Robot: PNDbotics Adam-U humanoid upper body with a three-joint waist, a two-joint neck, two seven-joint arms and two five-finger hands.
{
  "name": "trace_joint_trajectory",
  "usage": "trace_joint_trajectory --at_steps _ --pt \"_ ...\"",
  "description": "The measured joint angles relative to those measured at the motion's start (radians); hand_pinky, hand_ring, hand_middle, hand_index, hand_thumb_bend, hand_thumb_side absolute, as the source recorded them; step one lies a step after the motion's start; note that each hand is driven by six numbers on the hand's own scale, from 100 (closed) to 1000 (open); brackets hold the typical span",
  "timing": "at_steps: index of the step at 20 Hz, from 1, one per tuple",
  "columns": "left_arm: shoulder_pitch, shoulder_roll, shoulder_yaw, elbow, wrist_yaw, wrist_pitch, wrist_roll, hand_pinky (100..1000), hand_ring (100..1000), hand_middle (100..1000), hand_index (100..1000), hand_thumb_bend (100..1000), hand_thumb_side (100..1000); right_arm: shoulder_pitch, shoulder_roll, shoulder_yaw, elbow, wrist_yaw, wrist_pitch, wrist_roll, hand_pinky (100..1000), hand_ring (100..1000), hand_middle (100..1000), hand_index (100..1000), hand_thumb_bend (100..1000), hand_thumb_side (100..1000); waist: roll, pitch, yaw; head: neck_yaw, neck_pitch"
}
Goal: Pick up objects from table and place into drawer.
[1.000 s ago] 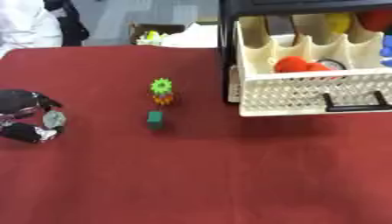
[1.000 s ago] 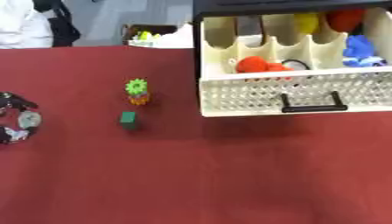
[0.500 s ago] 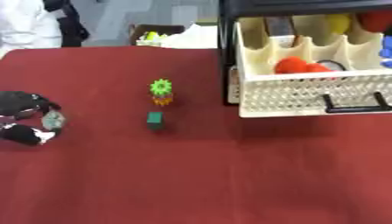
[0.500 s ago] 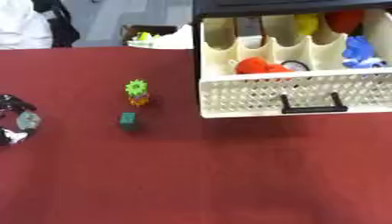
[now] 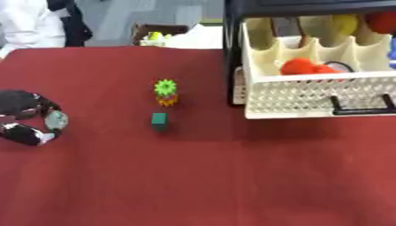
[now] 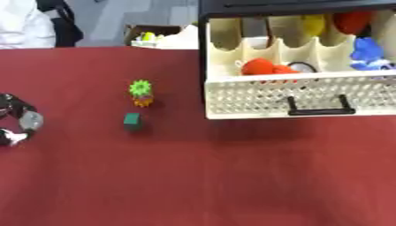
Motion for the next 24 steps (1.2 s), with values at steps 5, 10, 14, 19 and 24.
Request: trace_joint_trajectory --at_steps 5,10,14,19,24 --pt "-0.001 0.0 0.0 0.001 -0.005 0.009 0.01 609 633 550 843 219 697 0.0 0.002 0.0 0.0 0.0 0.001 0.0 629 698 593 776 100 1000 0.0 0.0 -0.002 0.003 0.0" --pt "-0.007 -0.008 0.0 0.006 -0.024 0.011 0.015 594 601 515 787 218 675 0.0 0.009 -0.006 0.0 0.0 0.002 -0.002 628 698 592 776 100 1000 0.0 0.0 -0.002 0.004 -0.001" --pt "-0.009 -0.008 0.0 0.007 -0.032 0.01 0.022 578 586 500 752 200 632 0.0 0.009 -0.006 0.0 0.0 0.005 -0.005 628 698 592 775 100 1000 0.0 0.0 -0.003 0.004 -0.001" --pt "-0.01 -0.01 0.0 0.012 -0.031 0.008 0.033 563 565 484 726 147 520 0.0 0.01 -0.007 0.0 0.0 0.008 -0.008 627 697 591 774 100 1000 0.0 0.0 -0.003 0.004 -0.001" --pt "-0.011 -0.015 0.0 0.016 -0.017 0.009 0.037 536 535 463 717 103 426 0.0 0.01 -0.008 0.0 -0.001 0.009 -0.009 627 696 590 772 100 1000 0.0 0.0 -0.003 0.004 -0.001"
